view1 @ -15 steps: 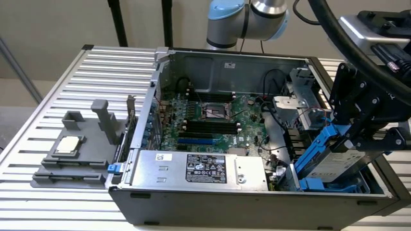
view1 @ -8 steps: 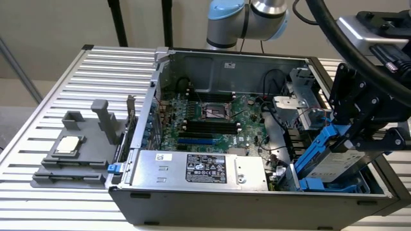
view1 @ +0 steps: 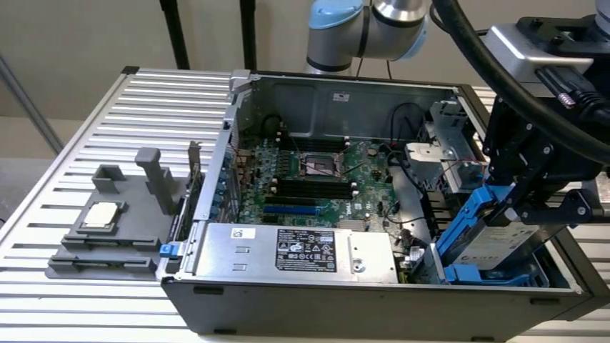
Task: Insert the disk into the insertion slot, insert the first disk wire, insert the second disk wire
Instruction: 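Insert the disk into the insertion slot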
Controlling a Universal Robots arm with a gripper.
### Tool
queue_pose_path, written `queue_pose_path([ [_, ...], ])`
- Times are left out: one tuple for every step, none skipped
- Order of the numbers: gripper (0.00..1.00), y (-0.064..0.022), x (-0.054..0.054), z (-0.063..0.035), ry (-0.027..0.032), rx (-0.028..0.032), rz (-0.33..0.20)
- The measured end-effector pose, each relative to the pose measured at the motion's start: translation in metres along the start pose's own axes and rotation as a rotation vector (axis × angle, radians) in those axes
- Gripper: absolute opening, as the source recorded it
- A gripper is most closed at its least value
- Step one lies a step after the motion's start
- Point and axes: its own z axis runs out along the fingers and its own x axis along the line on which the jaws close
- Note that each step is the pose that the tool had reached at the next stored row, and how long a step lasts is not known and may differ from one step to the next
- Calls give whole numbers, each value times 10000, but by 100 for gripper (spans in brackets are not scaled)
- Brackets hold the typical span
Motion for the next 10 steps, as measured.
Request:
queue_pose_path([
  [33,0,0,0,-4,0,1],
  [33,0,-1,0,-7,1,1],
  [33,0,-1,0,-9,0,0],
  [33,0,0,0,-12,0,0],
  [33,0,0,0,-17,0,0],
  [33,1,1,0,-27,1,2],
  [33,0,1,0,-38,1,2],
  [33,0,1,0,-51,1,2],
  [33,0,0,1,-62,2,1],
  [33,0,0,2,-74,3,1],
])
